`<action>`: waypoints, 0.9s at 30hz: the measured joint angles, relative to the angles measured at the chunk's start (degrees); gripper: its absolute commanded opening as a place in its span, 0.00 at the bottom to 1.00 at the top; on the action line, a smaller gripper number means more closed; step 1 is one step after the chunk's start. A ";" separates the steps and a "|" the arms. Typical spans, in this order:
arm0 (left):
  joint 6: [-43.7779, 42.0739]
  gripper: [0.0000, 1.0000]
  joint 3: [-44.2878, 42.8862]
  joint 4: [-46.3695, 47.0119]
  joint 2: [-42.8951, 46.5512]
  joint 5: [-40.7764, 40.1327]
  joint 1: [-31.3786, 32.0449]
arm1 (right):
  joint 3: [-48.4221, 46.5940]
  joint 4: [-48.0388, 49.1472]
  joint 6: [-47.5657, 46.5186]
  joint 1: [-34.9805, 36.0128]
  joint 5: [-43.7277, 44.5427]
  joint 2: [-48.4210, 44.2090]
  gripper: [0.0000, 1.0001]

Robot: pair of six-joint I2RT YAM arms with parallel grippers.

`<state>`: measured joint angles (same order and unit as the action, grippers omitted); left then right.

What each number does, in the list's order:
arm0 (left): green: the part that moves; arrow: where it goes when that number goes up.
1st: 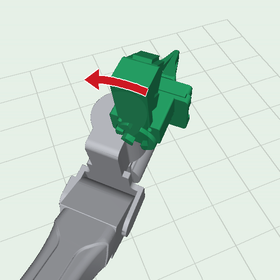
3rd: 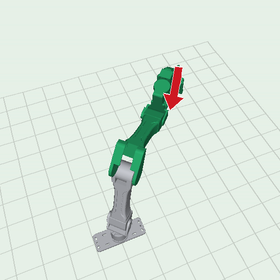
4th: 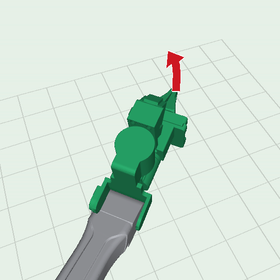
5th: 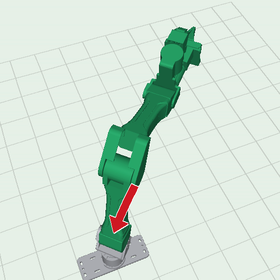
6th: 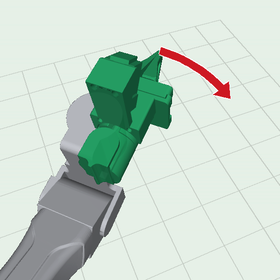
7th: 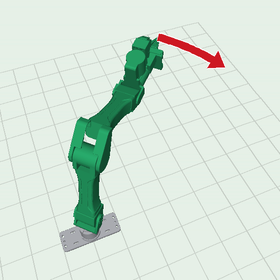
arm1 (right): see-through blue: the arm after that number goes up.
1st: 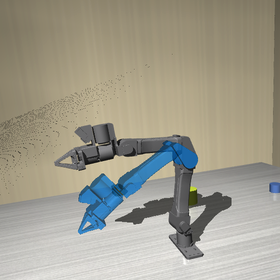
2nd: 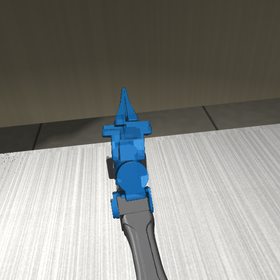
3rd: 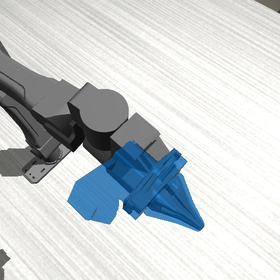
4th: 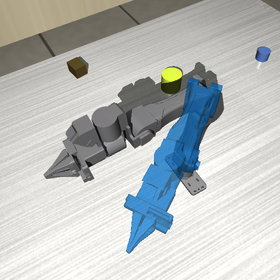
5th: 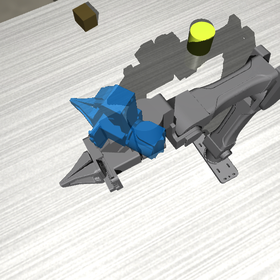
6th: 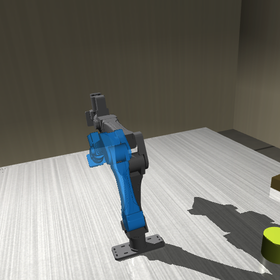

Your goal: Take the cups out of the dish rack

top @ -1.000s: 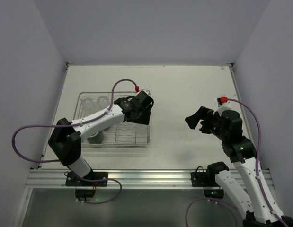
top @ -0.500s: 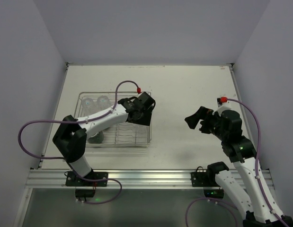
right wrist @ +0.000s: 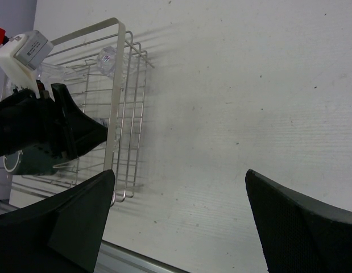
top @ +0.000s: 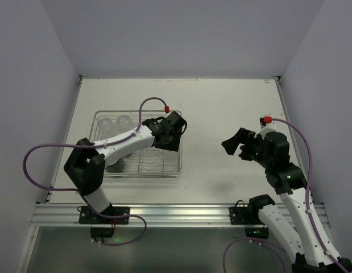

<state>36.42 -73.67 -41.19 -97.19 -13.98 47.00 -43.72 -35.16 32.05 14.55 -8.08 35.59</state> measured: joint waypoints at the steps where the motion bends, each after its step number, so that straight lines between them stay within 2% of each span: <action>1: 0.00 0.42 -0.02 0.00 -0.02 -0.02 0.00 | 0.00 0.04 -0.02 0.00 0.00 0.00 0.99; 4: 0.00 0.22 -0.22 0.00 -0.22 -0.22 0.00 | 0.04 0.04 -0.02 0.00 0.00 0.02 0.99; 5: 0.02 0.07 -0.31 -0.02 -0.26 -0.28 0.00 | 0.04 0.04 -0.02 0.00 0.00 0.02 0.99; 6: 0.02 0.00 -0.37 -0.09 -0.31 -0.35 0.00 | 0.07 0.07 -0.02 0.00 0.00 0.02 0.99; 12: 0.33 0.00 -1.49 -2.38 -0.28 -1.95 0.63 | 0.13 0.42 -0.02 0.00 -0.44 0.83 0.99; 17: 0.42 0.00 -5.86 -5.90 2.01 -4.17 2.51 | 0.13 1.86 0.07 0.02 -2.99 2.51 0.99; 22: 0.24 0.00 -10.03 -5.99 11.30 -4.61 4.61 | 0.11 4.59 1.40 0.00 -8.44 5.68 0.98; 27: -0.35 0.00 -7.98 0.20 24.26 -1.25 4.79 | 0.15 8.68 3.93 0.00 -15.89 8.79 0.96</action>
<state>36.07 -81.65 -40.99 -72.93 -15.22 51.79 -43.57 -26.48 35.99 14.55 -23.97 44.38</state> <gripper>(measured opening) 0.535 0.975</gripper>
